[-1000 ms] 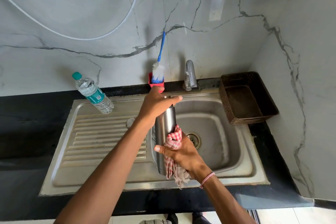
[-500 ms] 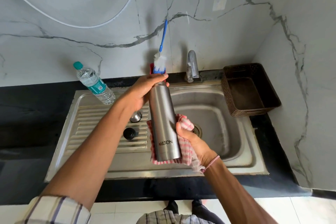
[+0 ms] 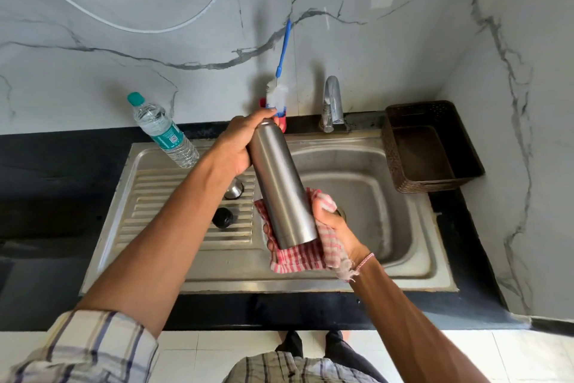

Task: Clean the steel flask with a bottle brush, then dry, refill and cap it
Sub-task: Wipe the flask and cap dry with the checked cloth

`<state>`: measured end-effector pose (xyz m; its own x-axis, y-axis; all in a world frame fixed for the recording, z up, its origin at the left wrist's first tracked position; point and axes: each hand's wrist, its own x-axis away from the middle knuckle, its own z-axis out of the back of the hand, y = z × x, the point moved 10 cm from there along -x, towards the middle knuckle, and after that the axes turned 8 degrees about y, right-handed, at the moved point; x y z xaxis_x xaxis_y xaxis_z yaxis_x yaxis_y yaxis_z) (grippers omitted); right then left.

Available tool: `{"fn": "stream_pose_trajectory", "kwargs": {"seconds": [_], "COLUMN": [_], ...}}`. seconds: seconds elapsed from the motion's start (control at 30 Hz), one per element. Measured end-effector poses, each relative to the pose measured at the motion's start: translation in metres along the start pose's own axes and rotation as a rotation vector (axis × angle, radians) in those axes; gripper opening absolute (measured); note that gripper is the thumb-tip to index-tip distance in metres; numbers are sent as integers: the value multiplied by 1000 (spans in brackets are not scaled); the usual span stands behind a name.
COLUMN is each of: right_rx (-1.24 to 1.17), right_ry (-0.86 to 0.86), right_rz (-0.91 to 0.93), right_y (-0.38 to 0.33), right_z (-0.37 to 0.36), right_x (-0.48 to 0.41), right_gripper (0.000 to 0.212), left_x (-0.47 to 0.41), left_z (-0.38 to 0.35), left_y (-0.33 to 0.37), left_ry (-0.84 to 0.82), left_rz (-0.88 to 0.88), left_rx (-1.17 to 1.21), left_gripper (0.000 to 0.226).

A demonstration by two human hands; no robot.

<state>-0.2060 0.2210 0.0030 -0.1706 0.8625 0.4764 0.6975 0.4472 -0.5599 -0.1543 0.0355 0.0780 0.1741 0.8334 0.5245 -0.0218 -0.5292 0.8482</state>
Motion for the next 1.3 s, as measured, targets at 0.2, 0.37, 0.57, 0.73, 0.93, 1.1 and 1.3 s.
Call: {"fn": "stream_pose_trajectory", "kwargs": {"seconds": [0.2, 0.37, 0.57, 0.73, 0.93, 1.1, 1.3], "right_rx": [204, 547, -186, -367, -293, 97, 507], "right_ry": [115, 87, -149, -22, 484, 572, 535], "right_rz": [67, 174, -43, -79, 358, 553, 791], "right_y": [-24, -47, -13, -3, -45, -47, -55], "right_z": [9, -9, -15, -3, 18, 9, -9], "right_x": [16, 17, 17, 5, 5, 15, 29], "right_gripper": [34, 16, 54, 92, 66, 48, 42], "left_x": [-4, -5, 12, 15, 17, 18, 18], "left_z": [19, 26, -6, 9, 49, 68, 86], "left_y": [0, -8, 11, 35, 18, 7, 6], "left_ry": [138, 230, -86, -133, 334, 495, 581], "left_rz": [-35, -2, -127, -304, -388, -333, -213], "left_rx": [-227, -200, 111, 300, 245, 428, 577], "left_gripper": [53, 43, 17, 10, 30, 16, 14]}}
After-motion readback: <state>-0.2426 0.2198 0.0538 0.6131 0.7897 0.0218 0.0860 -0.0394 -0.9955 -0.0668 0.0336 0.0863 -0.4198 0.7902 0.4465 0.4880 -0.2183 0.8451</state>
